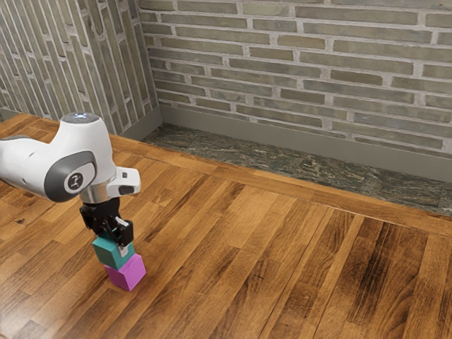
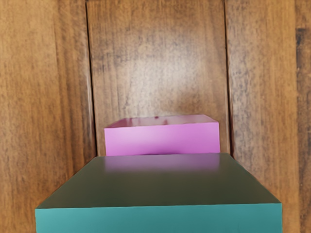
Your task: Pick up the blue block with one arm, and put the blue block on the pink block with one arm
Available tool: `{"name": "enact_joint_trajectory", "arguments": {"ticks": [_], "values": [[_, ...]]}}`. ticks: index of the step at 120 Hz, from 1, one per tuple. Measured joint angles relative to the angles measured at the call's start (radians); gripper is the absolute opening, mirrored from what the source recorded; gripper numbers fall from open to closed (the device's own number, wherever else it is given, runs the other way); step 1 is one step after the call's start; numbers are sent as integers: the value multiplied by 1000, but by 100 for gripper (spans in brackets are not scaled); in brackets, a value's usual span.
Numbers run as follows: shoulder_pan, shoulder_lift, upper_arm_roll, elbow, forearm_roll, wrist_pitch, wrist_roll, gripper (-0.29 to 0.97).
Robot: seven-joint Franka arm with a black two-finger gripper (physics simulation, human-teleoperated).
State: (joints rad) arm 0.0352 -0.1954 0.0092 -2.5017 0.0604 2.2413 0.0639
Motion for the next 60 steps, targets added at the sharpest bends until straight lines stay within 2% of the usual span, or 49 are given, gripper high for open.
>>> {"name": "enact_joint_trajectory", "arguments": {"ticks": [60], "values": [[9,25,0,21,-1,0,-1,36]]}}
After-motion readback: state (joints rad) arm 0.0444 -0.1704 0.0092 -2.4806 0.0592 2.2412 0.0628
